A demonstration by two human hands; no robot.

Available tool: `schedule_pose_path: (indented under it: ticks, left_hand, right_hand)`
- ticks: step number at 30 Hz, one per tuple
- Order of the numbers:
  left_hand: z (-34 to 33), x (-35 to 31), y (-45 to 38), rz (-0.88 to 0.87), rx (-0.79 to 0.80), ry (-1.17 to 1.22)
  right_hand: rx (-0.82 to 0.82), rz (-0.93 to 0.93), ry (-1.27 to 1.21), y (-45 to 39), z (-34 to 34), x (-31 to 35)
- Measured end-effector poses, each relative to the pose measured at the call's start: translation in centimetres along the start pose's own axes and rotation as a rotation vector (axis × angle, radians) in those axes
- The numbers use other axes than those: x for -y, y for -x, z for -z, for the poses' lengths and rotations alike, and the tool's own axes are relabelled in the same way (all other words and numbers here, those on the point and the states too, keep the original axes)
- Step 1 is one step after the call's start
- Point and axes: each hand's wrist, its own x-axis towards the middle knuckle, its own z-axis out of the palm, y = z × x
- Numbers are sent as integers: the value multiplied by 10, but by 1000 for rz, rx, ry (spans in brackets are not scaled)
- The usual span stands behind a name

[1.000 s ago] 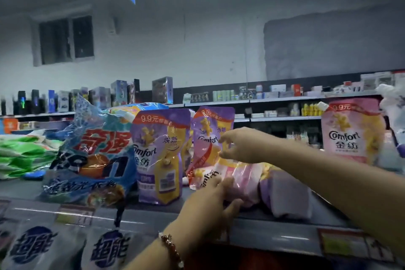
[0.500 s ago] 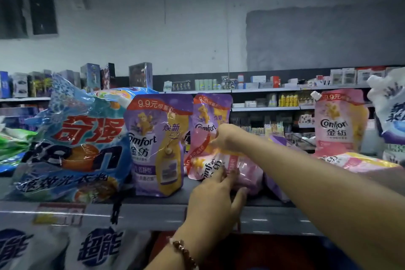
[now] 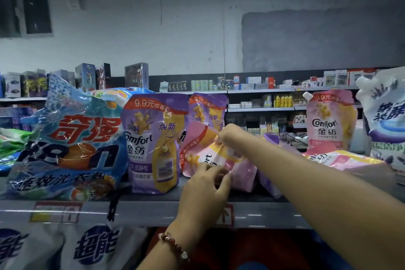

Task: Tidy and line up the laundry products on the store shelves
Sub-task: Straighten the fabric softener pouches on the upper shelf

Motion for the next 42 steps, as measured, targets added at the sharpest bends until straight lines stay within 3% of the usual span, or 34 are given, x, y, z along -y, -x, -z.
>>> schedule_pose_path:
  ticks: [7,12,21,24,31,38,40,42]
  left_hand:
    - [6,-11,-7,139,-67,202]
    - [17,-16,-15,279,-53,590]
    - [22,-19,-31,232,75,884]
    - [21,-17,-30,182,41,822]
    - [24,-10,-31,33,-161,432]
    - [33,3,-27,-38,-225,-24]
    - [31,10,-23,1,-224,-124]
    - [28,15,-18,38,-222,-222]
  right_hand:
    - [-190,-5,-445,18,15,-10]
    - [-222,55,-739,37,27,-7]
    - [-164,-95,-1268,62,35,-15]
    - [-172,-125,-1325,56,35,-23]
    - [-150,-134,-1403,42,32,-32]
    - [-179,-189,-1251,43,26,-31]
    - [-167,-110,-1130,45,18,-28]
    - [-257,31,-861,42,11,-28]
